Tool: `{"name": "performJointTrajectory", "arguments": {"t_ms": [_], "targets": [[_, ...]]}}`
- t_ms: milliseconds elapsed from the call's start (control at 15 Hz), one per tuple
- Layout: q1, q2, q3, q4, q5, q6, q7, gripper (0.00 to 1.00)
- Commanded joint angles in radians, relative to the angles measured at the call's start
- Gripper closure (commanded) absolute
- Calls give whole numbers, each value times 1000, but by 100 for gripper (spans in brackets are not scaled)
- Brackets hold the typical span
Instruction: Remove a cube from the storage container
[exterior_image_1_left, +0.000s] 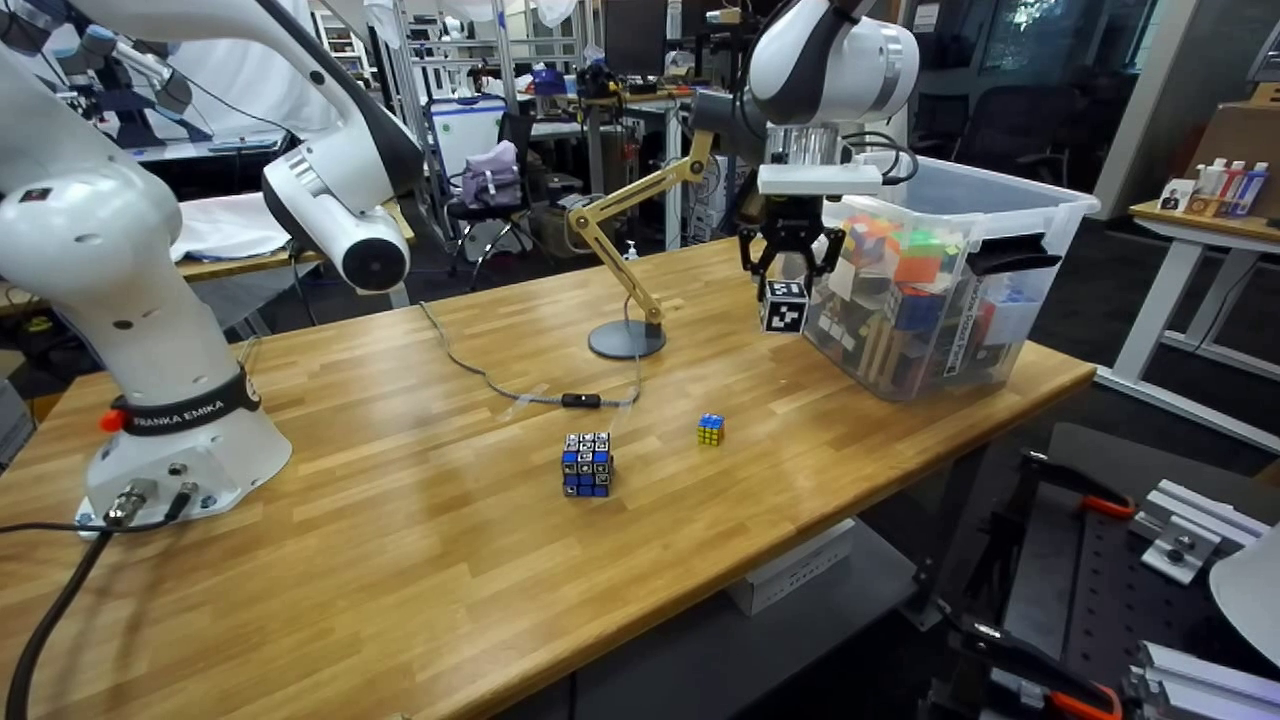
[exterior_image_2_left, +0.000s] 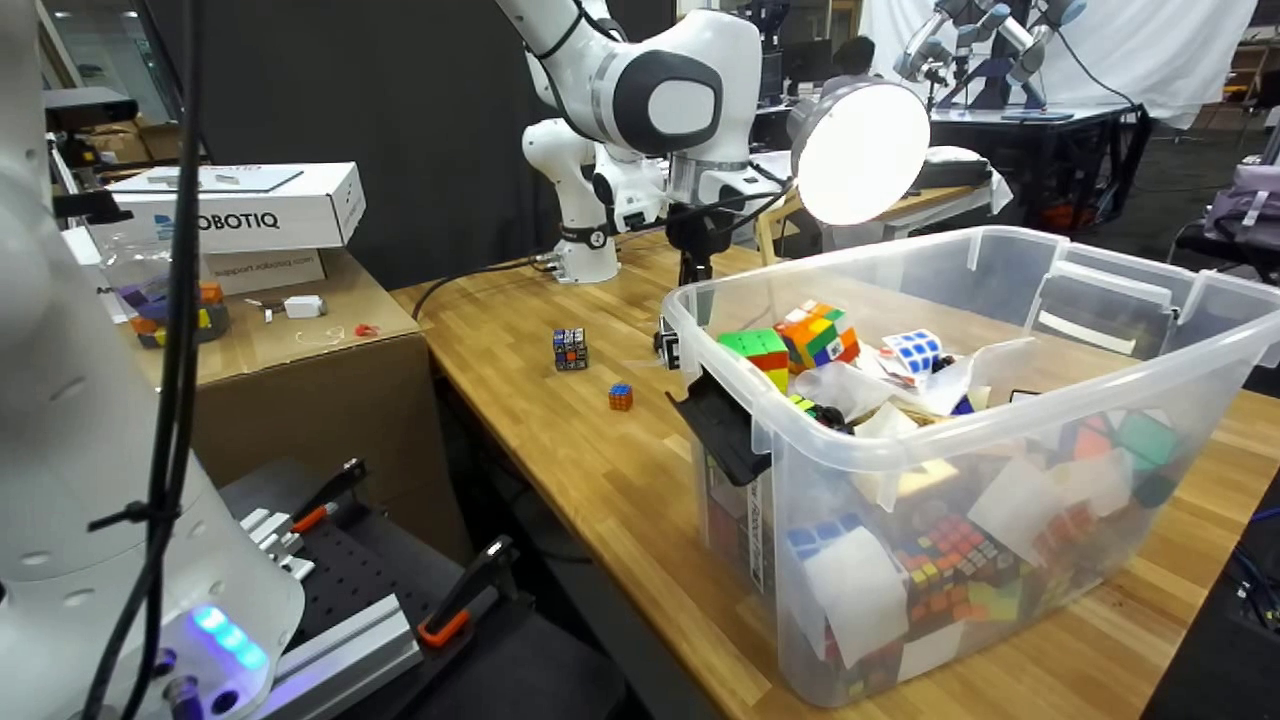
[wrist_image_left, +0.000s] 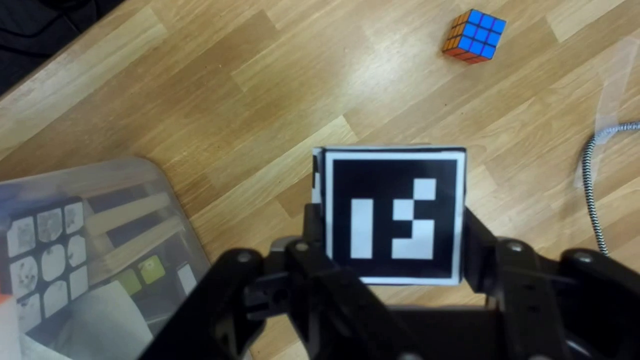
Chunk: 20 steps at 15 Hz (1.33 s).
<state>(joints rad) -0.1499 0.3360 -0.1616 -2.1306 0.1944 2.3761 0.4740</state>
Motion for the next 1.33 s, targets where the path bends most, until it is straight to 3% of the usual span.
{"name": "performJointTrajectory", "arguments": {"t_ms": [0,400,467,1267], "targets": [[11,1,-12,2,5,-4,-4,37],[11,1,-12,2,5,-6,-4,37],[11,1,-12,2,5,-6,-4,62],[111,79,36,27,-99,20,-102,62]]}}
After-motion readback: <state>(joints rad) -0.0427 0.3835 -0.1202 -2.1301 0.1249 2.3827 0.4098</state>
